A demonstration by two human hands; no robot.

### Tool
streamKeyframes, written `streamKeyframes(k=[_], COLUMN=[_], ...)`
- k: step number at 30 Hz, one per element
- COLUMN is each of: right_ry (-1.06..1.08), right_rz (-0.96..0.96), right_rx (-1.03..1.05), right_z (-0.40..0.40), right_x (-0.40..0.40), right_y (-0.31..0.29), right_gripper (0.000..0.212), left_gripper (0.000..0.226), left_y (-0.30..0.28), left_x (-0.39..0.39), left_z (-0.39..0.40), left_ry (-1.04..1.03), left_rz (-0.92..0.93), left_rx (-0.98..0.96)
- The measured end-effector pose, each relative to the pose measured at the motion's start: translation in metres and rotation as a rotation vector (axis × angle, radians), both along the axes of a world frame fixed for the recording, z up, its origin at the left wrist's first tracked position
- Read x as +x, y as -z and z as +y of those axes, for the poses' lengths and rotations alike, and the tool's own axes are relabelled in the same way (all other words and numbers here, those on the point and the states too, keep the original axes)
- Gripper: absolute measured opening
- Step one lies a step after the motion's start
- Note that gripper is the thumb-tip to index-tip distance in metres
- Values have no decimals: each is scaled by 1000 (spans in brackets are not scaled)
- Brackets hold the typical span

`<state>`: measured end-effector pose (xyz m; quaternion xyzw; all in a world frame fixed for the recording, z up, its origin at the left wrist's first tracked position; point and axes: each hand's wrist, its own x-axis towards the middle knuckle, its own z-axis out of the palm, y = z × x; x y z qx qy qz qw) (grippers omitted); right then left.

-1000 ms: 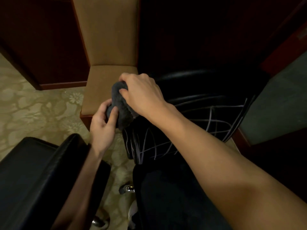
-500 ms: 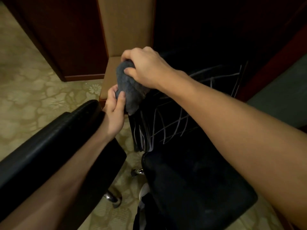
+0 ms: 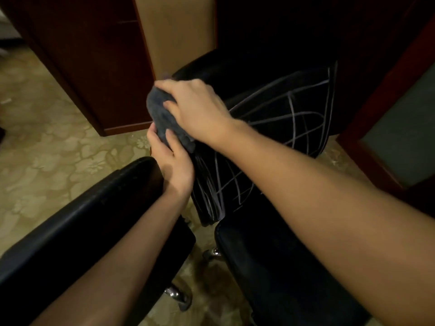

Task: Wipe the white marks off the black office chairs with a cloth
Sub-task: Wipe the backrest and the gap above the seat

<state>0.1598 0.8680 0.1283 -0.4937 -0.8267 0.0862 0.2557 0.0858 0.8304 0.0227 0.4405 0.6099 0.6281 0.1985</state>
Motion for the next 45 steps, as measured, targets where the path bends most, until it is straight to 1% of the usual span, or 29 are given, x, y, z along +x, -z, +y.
streamKeyframes(k=[3, 5, 6, 8, 11, 13, 16, 19, 23, 26, 30, 32, 35, 37, 39, 41, 43, 45], right_ry=[60, 75, 79, 86, 123, 152, 108, 22, 30, 78, 97, 108, 132, 137, 135, 133, 120, 97], right_rz=[20, 40, 53, 130, 308, 375, 363, 367, 460, 547, 617, 640, 708, 733, 734, 723, 711, 673], right_rx=[171, 285, 327, 380, 465, 473, 434, 363, 301, 336, 417, 426, 416, 411, 435, 480, 518, 559], right_z=[-7, -10, -13, -18, -23, -26, -37, -53, -79, -93, -113, -127, -142, -149, -156, -164, -171, -180], right_x=[-9, -10, -9, -2, 20, 34, 48, 57, 73, 75, 69, 67, 62, 56, 52, 49, 49, 45], right_y=[20, 31, 36, 46, 65, 79, 101, 132, 184, 219, 269, 298, 332, 342, 346, 347, 346, 348], right_gripper=[43, 40, 39, 38, 36, 34, 33, 33, 28, 24, 21, 22, 23, 24, 25, 25, 24, 22], left_gripper=[48, 53, 54, 54, 56, 56, 53, 45, 30, 24, 29, 29, 33, 39, 50, 59, 61, 62], left_y=[11, 17, 20, 25, 42, 64, 99, 129, 160, 180, 223, 244, 260, 264, 265, 268, 274, 279], left_x=[11, 15, 15, 11, 2, 0, 3, 3, -6, -12, -26, -34, -42, -44, -44, -43, -42, -43], left_z=[-3, 0, 2, 4, -1, -9, -31, -49, -64, -71, -83, -92, -103, -105, -107, -118, -131, -144], left_ry=[-25, 42, 69, 96, 148, 225, 346, 360, 391, 380, 356, 383, 419, 400, 344, 306, 297, 298], left_rz=[-55, -115, -112, -51, 144, 248, 309, 352, 412, 475, 526, 537, 585, 535, 475, 511, 576, 587], left_rx=[32, 87, 109, 162, 233, 254, 261, 281, 172, 248, 357, 333, 281, 268, 272, 270, 271, 292])
